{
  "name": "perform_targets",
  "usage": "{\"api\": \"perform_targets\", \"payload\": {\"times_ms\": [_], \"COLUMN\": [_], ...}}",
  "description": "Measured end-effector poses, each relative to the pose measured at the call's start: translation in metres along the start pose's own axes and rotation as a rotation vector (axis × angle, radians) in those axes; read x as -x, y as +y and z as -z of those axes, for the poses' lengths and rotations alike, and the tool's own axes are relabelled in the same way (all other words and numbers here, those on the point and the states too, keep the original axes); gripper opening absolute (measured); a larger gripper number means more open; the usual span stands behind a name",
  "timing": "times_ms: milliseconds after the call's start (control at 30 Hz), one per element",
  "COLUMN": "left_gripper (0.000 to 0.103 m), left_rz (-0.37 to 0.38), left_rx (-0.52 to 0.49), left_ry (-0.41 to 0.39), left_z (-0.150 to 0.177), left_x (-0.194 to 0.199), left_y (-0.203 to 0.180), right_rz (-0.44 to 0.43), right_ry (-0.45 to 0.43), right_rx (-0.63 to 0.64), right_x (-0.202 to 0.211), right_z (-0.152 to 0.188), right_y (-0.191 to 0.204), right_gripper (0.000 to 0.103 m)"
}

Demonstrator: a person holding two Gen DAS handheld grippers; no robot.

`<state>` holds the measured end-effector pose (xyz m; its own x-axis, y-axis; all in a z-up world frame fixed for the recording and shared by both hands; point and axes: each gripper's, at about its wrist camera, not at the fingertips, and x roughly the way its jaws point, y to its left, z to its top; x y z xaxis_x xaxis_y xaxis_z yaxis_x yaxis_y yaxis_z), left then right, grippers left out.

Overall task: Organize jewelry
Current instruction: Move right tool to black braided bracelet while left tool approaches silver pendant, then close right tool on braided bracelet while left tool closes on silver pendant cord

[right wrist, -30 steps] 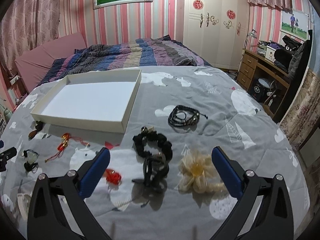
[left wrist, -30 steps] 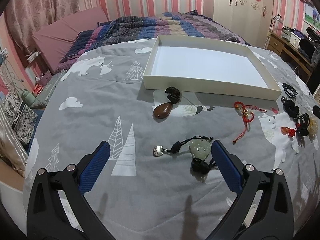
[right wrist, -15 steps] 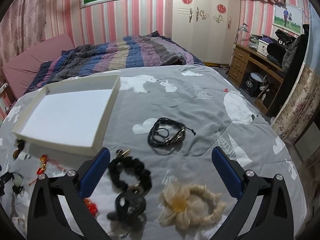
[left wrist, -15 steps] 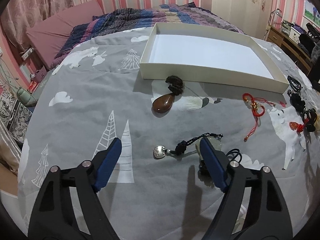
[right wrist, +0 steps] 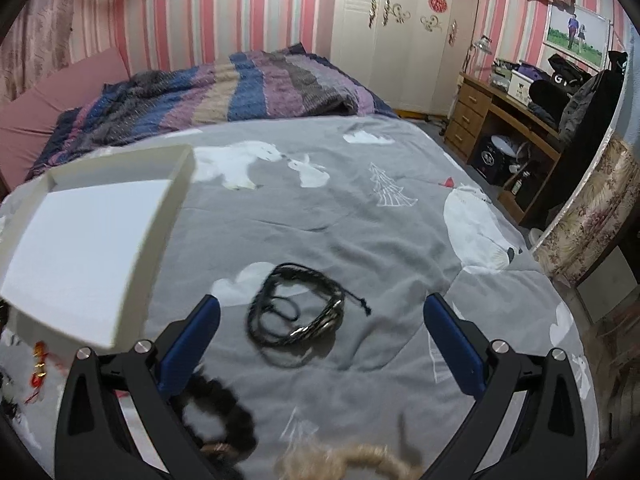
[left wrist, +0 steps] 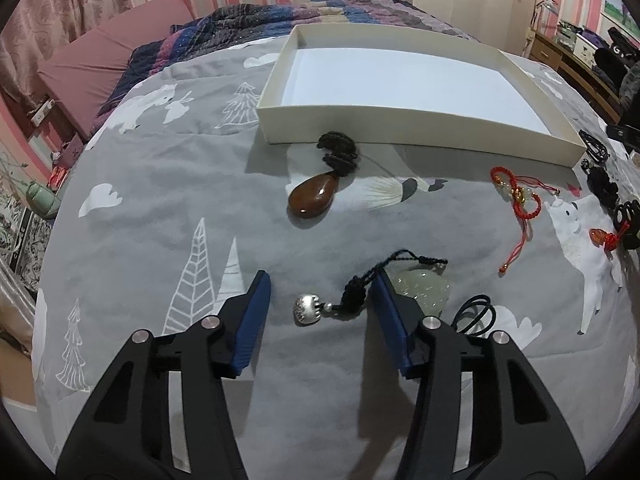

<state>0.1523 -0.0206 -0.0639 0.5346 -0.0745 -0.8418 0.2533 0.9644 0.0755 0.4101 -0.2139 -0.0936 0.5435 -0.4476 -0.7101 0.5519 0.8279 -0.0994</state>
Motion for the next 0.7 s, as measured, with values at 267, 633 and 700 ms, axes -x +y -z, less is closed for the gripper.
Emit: {"api": "perform_targets", "payload": {"times_ms": [267, 633, 700], "left_gripper": [0.040, 0.013, 0.010], "left_rz": [0.027, 0.061, 0.075], "left_rx": [-0.004, 0.010, 0.014], "left_ry": [-0.009, -0.006, 0.000], "left_z": [0.000, -0.008, -0.009], "left_x": [0.000, -0.005, -0.005], "left_y": [0.000, -0.001, -0.001], "right_rz": [-0.052, -0.180, -0.186], "right_ry": [0.136, 0.155, 0.149], "right_rx": [-0.040, -0.076, -0.085], "right_x": [-0.048, -0.053, -0.051], "right_z": [0.003, 0.005, 0.004], "right_y": [-0.006, -0.002, -0.005], "right_gripper": [0.088, 0.051, 0.039]}}
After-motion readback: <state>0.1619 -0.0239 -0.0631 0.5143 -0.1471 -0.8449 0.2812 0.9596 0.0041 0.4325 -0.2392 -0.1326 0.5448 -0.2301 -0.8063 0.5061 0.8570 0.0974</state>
